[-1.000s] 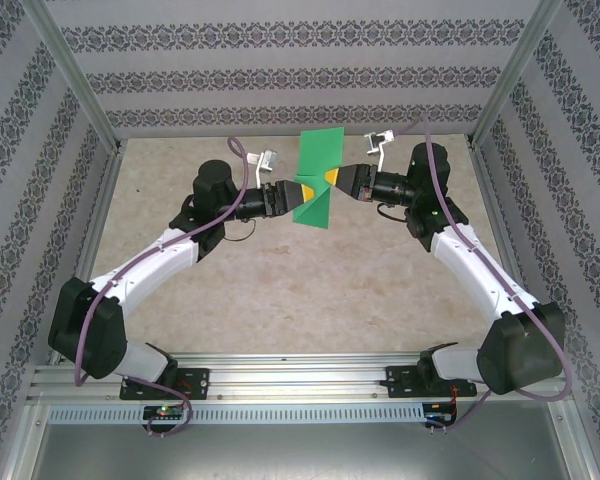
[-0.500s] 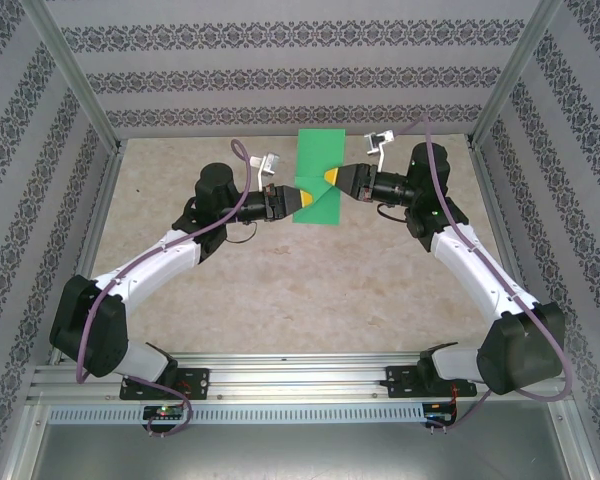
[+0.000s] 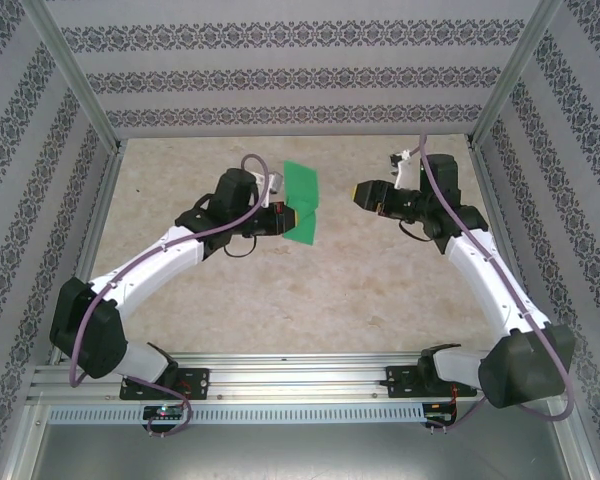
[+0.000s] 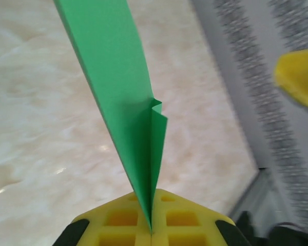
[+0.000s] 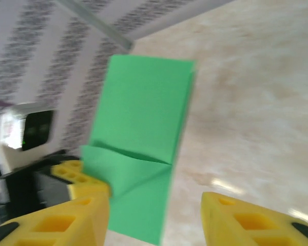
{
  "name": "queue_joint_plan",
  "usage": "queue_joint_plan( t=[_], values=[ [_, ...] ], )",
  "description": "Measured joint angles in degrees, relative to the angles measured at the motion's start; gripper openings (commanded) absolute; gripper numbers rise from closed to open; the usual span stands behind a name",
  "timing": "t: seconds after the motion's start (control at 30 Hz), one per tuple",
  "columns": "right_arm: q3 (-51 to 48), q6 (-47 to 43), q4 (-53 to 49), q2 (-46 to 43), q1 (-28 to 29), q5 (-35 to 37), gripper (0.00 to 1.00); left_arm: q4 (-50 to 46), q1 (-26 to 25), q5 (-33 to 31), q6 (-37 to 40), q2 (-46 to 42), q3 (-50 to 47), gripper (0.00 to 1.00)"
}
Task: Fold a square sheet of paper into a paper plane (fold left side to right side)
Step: Turn over the paper at the center of the table.
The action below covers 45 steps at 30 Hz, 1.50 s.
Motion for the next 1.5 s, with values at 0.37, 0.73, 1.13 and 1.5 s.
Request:
queue_joint_plan(
  t=[0.37,0.73,1.13,1.5],
  values=[
    [-4.74,-1.66,-9.05,-3.19,-5.40,17.77,0.69,-35.23,-12.31,-39.34,3.17,18.64,20.31,0.00],
    [-7.65,-1.44,-9.55,-7.06,-6.49,19.85,0.82,-57.37,-17.35,-49.24,-0.61,44.02,43.95,0.19],
    [-9.38,-0.63,-11.04,-7.58,-7.67,21.29,0.98,-56.92,-18.16,-33.14,4.20,52.33,53.46,0.52],
    [-13.97,4.59,-3.72,-3.63,-6.58,11.41,0.81,-34.32,-7.04,-15.28,4.50,27.06,28.13,0.65]
  ],
)
